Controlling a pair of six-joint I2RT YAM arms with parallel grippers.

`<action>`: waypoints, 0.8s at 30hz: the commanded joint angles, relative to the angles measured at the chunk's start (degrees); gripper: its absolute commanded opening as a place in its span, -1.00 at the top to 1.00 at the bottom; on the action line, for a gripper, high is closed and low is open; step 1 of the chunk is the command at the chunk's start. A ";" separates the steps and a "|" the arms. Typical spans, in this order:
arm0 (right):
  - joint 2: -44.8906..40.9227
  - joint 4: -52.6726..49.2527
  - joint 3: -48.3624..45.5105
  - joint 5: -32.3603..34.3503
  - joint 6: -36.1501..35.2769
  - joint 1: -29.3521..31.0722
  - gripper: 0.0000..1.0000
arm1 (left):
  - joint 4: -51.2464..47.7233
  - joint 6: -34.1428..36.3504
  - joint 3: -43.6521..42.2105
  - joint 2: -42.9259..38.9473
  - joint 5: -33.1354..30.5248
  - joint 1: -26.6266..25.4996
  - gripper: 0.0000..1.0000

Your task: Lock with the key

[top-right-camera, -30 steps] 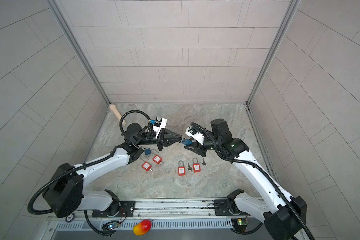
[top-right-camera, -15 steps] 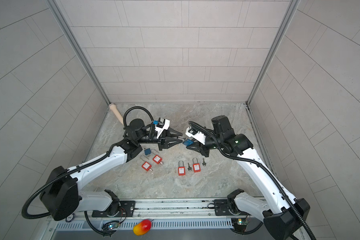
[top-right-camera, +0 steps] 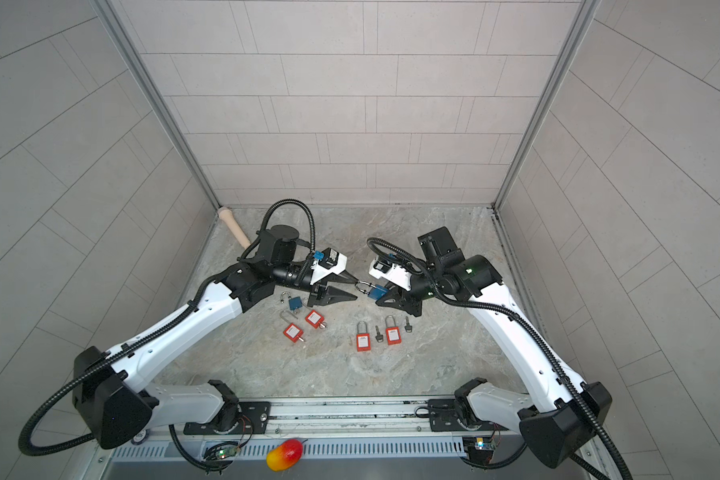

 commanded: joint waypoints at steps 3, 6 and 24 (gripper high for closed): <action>0.30 -3.93 2.00 -2.46 -2.62 -0.11 1.00 | -4.11 3.72 2.94 0.42 -1.27 -1.20 0.14; 0.39 -4.62 2.09 -2.40 -2.53 -0.15 1.00 | -5.01 4.35 3.76 0.64 -2.53 -1.57 0.13; 2.13 -6.18 2.88 -2.30 -5.05 0.81 1.00 | -4.43 3.83 6.10 3.99 -2.71 -5.19 0.46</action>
